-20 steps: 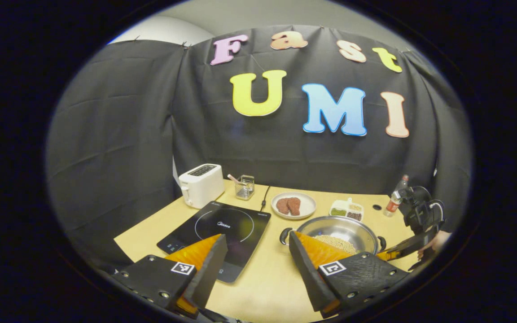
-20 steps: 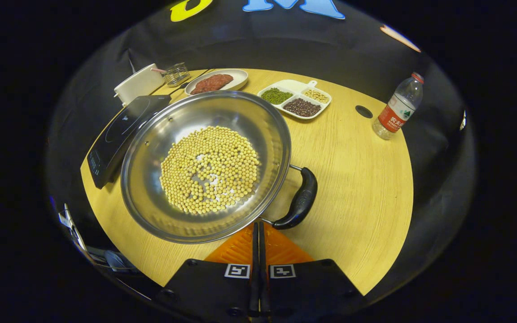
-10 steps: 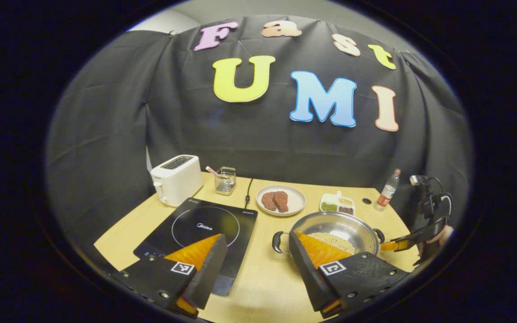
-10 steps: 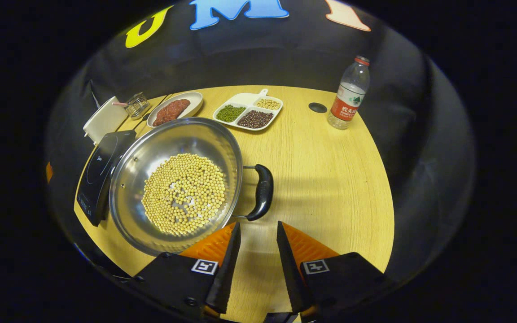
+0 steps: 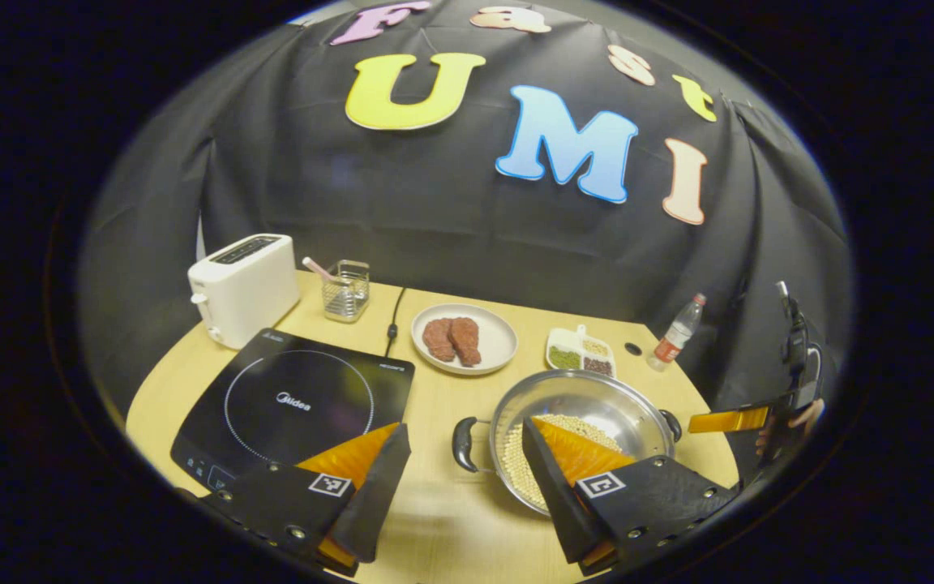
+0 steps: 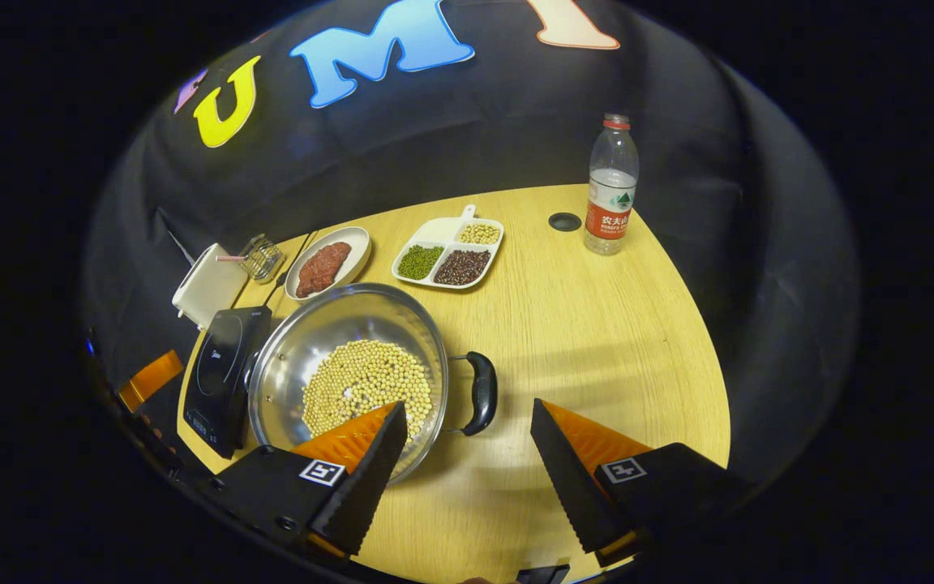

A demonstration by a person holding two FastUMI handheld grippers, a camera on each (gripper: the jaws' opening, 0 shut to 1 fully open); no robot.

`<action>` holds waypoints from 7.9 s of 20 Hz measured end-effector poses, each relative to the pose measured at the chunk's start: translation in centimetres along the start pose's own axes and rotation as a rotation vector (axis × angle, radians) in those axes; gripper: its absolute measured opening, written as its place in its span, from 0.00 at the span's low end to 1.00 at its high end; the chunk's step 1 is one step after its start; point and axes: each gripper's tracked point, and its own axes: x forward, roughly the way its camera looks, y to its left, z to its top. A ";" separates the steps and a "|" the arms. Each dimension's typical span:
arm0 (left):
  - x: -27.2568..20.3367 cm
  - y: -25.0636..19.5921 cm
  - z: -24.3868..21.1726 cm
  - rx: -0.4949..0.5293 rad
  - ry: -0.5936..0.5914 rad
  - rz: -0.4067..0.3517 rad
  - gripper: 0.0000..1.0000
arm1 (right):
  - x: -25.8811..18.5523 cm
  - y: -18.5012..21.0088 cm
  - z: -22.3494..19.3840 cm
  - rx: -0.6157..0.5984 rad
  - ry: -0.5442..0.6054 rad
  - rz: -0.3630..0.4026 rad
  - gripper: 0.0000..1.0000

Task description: First push the handle of the pot to place it horizontally, then grasp the pot with both hands and set it on the induction cooktop.

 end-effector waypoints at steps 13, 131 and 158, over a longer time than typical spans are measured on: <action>10.9 -0.9 -6.3 0.053 0.227 -0.143 0.84 | 8.4 0.8 -1.2 0.048 0.049 0.040 0.99; 2.9 36.7 0.0 0.002 0.360 -0.056 0.57 | 14.7 36.5 -1.7 0.109 0.081 0.081 0.61; -5.4 29.6 10.7 0.197 -0.004 0.237 0.82 | -0.4 26.8 3.4 0.006 -0.164 0.014 0.98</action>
